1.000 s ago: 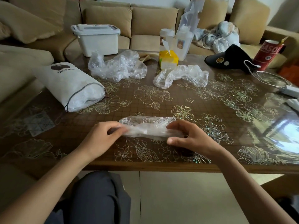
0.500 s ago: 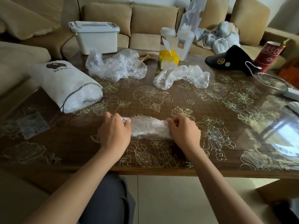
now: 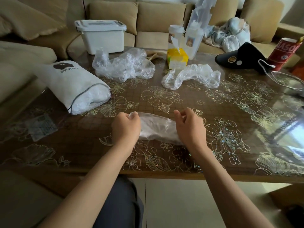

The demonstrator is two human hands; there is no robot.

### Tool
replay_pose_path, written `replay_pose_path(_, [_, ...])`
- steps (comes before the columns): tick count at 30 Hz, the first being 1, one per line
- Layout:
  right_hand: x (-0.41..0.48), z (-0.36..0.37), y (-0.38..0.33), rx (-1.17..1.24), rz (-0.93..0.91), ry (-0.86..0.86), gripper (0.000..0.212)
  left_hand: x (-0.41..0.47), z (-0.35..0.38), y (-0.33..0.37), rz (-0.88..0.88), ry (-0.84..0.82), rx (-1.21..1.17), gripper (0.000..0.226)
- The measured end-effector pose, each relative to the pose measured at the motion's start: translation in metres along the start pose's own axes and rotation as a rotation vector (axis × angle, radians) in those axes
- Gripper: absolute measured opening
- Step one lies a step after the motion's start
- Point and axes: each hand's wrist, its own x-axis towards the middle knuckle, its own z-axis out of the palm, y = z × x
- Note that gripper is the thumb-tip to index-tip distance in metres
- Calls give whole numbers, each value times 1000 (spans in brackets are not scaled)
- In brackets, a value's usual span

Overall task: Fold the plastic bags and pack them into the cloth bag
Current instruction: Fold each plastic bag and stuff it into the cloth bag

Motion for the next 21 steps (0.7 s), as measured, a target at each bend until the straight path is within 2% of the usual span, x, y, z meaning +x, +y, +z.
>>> replay_pose_path(3, [7,6,0,-130,53,-16,30,1,4,-3,49,85,71,27])
replay_pose_path(6, [10,9,-3,-307,67,-32,29,1,1,-14,193,149,250,22])
replay_pose_path(10, [4,13,-4,-426,37,33,26,3,-14,-29,345,203,463,17])
replay_pose_path(15, [8,15,2,-419,70,56,25,3,-21,-33,396,212,609,19])
replay_pose_path(18, [11,11,4,-311,95,87,24,5,-24,-27,387,229,678,24])
replay_pose_path(19, [10,6,5,-256,82,125,23,6,-25,-24,405,262,685,26])
replay_pose_path(21, [6,-1,2,-138,-39,221,19,5,-25,-17,548,305,608,26])
